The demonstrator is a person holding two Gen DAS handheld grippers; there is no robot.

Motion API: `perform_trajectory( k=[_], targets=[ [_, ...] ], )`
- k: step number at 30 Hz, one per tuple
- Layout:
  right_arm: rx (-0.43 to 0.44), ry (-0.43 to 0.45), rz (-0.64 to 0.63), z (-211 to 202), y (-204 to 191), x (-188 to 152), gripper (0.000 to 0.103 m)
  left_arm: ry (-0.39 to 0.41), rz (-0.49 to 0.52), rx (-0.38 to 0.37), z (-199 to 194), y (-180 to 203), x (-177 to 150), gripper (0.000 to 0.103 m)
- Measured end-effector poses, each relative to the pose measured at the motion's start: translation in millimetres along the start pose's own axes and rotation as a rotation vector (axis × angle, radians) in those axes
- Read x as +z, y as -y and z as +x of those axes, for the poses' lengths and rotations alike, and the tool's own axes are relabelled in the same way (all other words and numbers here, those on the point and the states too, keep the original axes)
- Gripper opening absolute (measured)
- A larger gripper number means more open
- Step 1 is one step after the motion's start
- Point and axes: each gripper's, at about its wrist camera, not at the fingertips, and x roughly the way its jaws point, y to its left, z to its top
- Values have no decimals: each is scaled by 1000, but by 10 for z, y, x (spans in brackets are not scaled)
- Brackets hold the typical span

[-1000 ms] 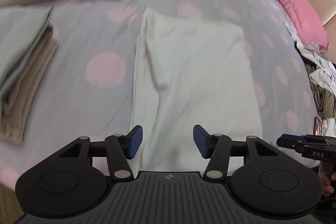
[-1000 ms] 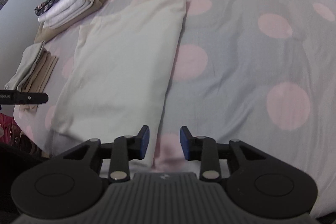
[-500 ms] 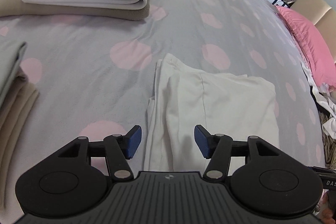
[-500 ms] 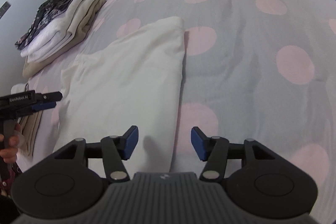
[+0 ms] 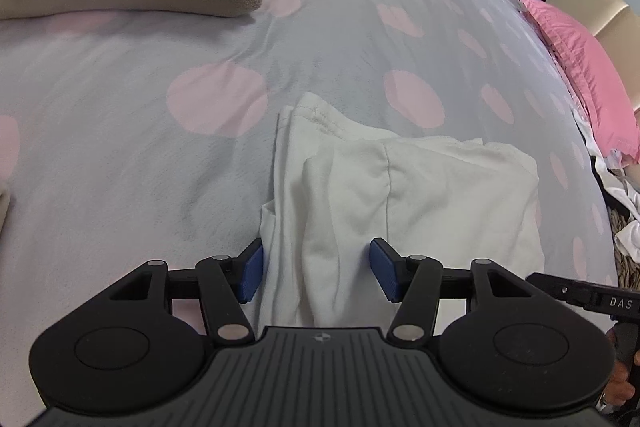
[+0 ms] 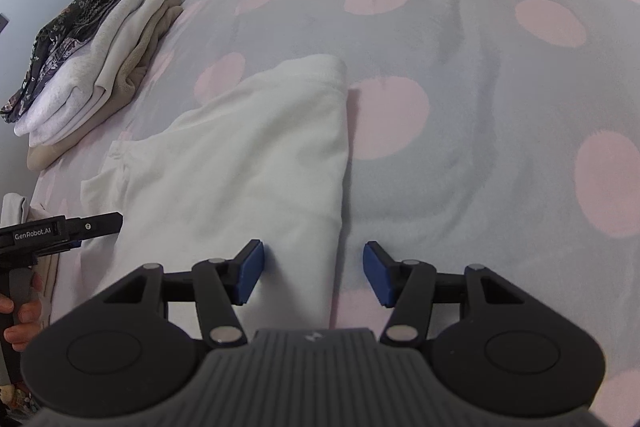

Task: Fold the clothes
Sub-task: 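Grasp the folded shirt end with the left and right grippers, then lift the folded shirt with both grippers off the bed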

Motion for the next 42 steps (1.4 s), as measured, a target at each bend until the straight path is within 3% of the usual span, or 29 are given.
perform_trajectory(
  k=[16,18,22,26,29,35,42],
  targets=[
    [9,32,-21,218,-64,129,59,26,36,32,109,104,23,42],
    [3,39,-21,229,-87,142,54,29,40,28,110,113,22,37],
    [0,54,-10,194,-87,130,33,29,43,5,100,142,37,19],
    [16,69,10,140,-57,103,21,57,114,39,74,258,5,12],
    [4,85,-1,92,-85,80,20,96,245,97,17,466,-75,10],
    [-31,94,-36,38,-153,59,19,169,493,140,-132,929,-307,9],
    [-44,108,-46,-1,-202,65,19,179,540,173,-138,1011,-337,9]
  ],
)
